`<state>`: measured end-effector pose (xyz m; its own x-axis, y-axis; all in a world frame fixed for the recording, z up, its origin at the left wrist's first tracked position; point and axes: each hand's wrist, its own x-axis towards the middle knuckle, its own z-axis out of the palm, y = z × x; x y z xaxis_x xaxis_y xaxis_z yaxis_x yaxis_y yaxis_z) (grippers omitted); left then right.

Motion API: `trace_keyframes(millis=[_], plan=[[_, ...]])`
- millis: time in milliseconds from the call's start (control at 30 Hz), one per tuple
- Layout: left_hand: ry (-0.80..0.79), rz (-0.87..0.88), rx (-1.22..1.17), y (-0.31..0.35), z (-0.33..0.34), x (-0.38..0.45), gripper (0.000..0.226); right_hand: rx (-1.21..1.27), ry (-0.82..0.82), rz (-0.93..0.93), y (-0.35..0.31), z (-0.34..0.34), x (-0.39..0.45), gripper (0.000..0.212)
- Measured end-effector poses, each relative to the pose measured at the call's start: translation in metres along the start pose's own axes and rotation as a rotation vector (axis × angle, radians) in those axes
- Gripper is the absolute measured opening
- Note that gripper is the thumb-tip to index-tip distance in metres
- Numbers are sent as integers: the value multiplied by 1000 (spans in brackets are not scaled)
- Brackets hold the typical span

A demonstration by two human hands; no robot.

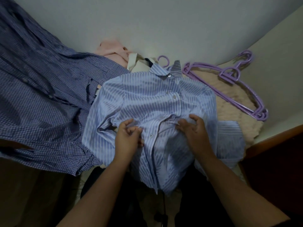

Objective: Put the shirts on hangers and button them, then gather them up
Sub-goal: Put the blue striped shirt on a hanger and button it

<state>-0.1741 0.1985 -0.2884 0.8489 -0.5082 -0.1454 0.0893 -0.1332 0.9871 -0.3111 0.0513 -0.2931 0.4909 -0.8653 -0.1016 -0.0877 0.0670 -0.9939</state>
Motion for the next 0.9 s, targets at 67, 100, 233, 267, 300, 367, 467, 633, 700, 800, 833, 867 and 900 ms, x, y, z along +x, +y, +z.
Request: trace_keyframes(millis=[67,100,233,267,300,367,467,633,700,800,833,867,900], plan=[[17,20,-61,13,0,8,32,-15,52,-98,-16,-4,9,26],[13,39,-69,20,2,13,32,-35,74,-149,-25,-6,14,28],[-36,172,95,35,16,37,32,-183,96,-253,-47,-7,39,47],[-52,196,162,37,20,44,32,-190,76,-240,-47,-5,46,50],[-71,209,215,37,25,50,33,-201,56,-221,-44,-3,53,54],[-118,207,282,35,33,60,34,-276,30,-215,-33,1,68,66],[-228,154,333,21,39,70,36,-527,-22,-208,-10,-3,82,87],[-278,122,345,-1,37,71,38,-674,-138,-160,20,-13,83,96],[-233,165,313,-5,39,65,29,-576,-127,-158,16,-12,78,92],[-105,213,221,-9,41,49,29,-391,-72,-170,4,-9,64,78],[-71,213,188,-11,41,43,28,-366,-17,-199,0,-7,56,72],[-55,207,164,-13,41,36,25,-358,55,-246,-4,-4,46,66],[-56,208,162,-14,41,29,23,-361,125,-299,-8,1,36,61]])
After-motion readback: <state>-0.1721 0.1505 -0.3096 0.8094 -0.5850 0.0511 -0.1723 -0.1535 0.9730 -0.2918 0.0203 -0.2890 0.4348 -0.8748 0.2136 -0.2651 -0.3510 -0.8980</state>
